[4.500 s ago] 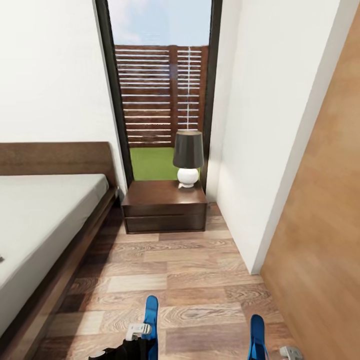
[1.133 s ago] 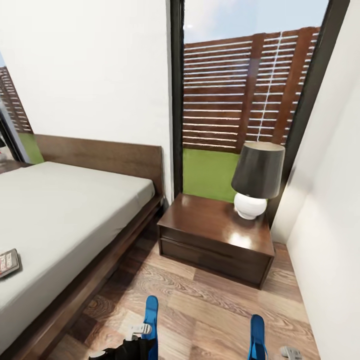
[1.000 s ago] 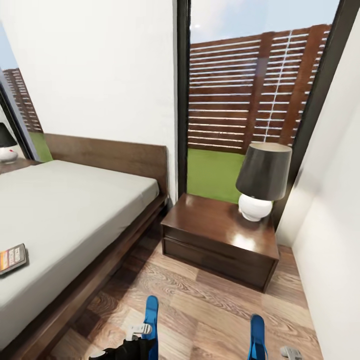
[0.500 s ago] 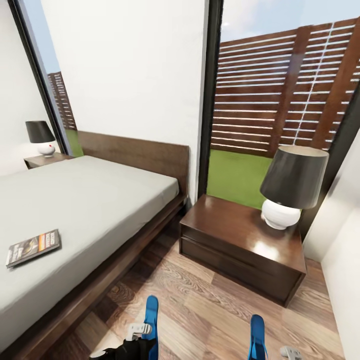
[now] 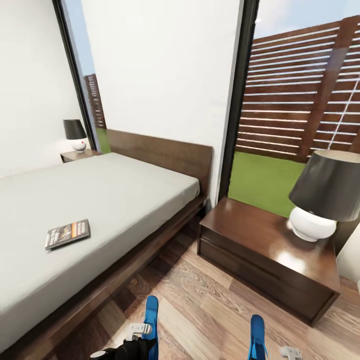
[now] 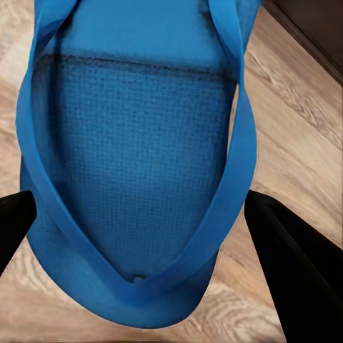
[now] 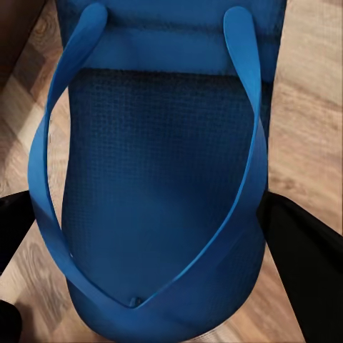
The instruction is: In the bedroom, move the book from the bed onto either nightstand, and place the two sandals side by side next to the bed.
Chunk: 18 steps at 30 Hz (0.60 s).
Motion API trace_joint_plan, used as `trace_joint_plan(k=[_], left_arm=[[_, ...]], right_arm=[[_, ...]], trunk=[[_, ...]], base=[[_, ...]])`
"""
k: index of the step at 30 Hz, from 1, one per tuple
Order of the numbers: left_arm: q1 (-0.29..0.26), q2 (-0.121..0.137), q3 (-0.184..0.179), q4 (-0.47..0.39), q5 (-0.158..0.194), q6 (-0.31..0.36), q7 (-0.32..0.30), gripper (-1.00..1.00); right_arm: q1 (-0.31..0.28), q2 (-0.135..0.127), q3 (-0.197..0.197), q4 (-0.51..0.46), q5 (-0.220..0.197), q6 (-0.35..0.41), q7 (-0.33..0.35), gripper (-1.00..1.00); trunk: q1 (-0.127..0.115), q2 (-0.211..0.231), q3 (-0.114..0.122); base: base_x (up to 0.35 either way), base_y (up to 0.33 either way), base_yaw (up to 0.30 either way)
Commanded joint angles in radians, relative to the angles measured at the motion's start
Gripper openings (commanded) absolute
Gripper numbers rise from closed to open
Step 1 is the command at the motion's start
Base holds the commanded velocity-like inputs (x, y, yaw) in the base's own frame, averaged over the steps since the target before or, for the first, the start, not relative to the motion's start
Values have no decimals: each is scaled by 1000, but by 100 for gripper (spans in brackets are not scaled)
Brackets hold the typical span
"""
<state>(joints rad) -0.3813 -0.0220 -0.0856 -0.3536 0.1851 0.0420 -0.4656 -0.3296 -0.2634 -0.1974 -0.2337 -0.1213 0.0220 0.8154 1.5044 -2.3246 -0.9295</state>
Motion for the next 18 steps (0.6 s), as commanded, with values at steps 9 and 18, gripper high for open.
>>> trace_joint_plan(k=[9, 18], left_arm=[[-1, 1, -6, -1, 10, 4, 1, -100], [-1, 1, -6, 0, 10, 4, 1, -100]], right_arm=[[0, 0, 1, 0, -9, 3, 4, -100], [0, 0, 1, 0, -9, 3, 4, -100]], trunk=[[0, 0, -1], [0, 0, -1]], base=[[0, 0, 292], [0, 0, 291]])
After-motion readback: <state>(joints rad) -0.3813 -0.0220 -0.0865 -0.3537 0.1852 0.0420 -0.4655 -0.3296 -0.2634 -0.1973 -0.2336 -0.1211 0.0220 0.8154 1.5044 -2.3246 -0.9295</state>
